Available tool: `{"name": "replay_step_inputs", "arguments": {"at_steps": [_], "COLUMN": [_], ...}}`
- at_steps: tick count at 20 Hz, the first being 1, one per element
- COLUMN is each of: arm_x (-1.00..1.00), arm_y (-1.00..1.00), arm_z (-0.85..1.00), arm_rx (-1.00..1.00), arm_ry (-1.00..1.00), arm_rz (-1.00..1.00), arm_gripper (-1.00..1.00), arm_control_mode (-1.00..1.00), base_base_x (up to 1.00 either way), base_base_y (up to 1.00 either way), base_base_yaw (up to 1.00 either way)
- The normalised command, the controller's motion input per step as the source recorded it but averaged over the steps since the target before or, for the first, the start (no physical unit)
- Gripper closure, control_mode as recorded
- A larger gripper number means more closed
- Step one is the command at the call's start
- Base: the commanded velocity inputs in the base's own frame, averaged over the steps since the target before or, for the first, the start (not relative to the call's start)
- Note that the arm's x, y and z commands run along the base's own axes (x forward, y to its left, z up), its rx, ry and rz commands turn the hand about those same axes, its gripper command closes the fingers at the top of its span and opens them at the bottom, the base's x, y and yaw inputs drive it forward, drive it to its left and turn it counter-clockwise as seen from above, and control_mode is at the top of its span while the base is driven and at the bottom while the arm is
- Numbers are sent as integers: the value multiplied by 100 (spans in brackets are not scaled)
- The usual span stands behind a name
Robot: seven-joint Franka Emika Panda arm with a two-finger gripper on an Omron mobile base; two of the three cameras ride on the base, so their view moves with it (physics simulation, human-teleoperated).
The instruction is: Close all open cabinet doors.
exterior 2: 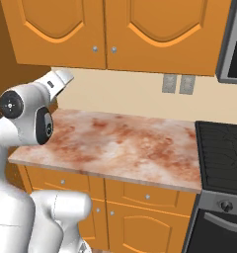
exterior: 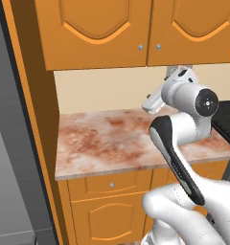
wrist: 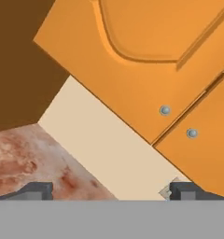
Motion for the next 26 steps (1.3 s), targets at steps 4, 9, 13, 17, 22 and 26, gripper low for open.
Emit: {"name": "replay_step_inputs", "arguments": {"at_steps": [4, 9, 13, 17, 22, 26], "arm_x": [-89, -80, -63, -28, 1, 3], "arm_y": [-26, -28, -16, -4, 0, 2], "arm_z": [15, 0, 0, -7, -14, 0], "arm_rx": [27, 24, 22, 18, 2, 0], "arm_ry": [20, 18, 20, 22, 13, 3], "arm_rz": [-8, -7, -10, -10, 0, 0], "arm_gripper": [-100, -100, -100, -100, -100, -100], "arm_control_mode": [-100, -100, -100, -100, -100, -100], "base_base_x": [0, 0, 0, 0, 0, 0], "base_base_y": [0, 0, 0, 0, 0, 0], "base_base_yaw": [0, 0, 0, 0, 0, 0]}}
